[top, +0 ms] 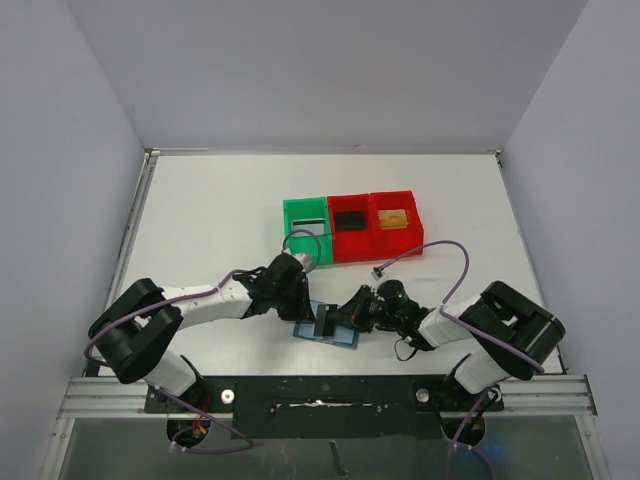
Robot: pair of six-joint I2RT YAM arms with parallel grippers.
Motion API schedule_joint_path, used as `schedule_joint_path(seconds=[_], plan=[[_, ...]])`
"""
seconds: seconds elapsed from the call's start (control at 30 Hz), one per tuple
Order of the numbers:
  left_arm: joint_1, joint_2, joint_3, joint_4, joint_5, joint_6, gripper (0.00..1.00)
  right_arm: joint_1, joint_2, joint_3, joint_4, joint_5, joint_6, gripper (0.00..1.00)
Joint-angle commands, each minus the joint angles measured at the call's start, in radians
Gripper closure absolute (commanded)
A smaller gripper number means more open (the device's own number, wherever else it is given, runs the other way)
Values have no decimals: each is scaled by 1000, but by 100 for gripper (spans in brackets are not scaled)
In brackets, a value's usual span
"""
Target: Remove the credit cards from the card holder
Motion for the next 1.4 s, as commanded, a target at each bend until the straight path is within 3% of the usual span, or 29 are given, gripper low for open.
schedule_joint_path(seconds=[0.0, 0.17, 0.23, 0.33, 0.47, 0.57, 0.77, 1.2, 1.37], plan=[[-1, 10, -5, -20, -33, 18, 100, -14, -80, -45, -11, 48, -21, 100], [-1, 10, -10, 2, -18, 16, 100, -37, -126, -38, -85, 17, -81, 99], [-1, 14, -9, 17, -4, 15, 100, -37, -123, -47, -57, 15, -62, 88], [-1, 17, -5, 25, 6, 14, 100, -36, -113, -39, -33, 10, -55, 79], [-1, 16, -1, 22, 6, 14, 100, -29, -85, -18, -9, -2, -50, 76], [0, 16, 1, 20, 5, 14, 100, -21, -59, -14, 32, -13, -44, 80], [-1, 2, -2, 19, 2, 11, 100, -17, -54, -21, 57, -12, -40, 100], [3, -73, -20, 13, -46, -12, 100, -46, -320, -20, -235, 43, -165, 100], [2, -101, -21, 8, -68, -20, 100, -48, -367, 7, -262, 29, -222, 100]])
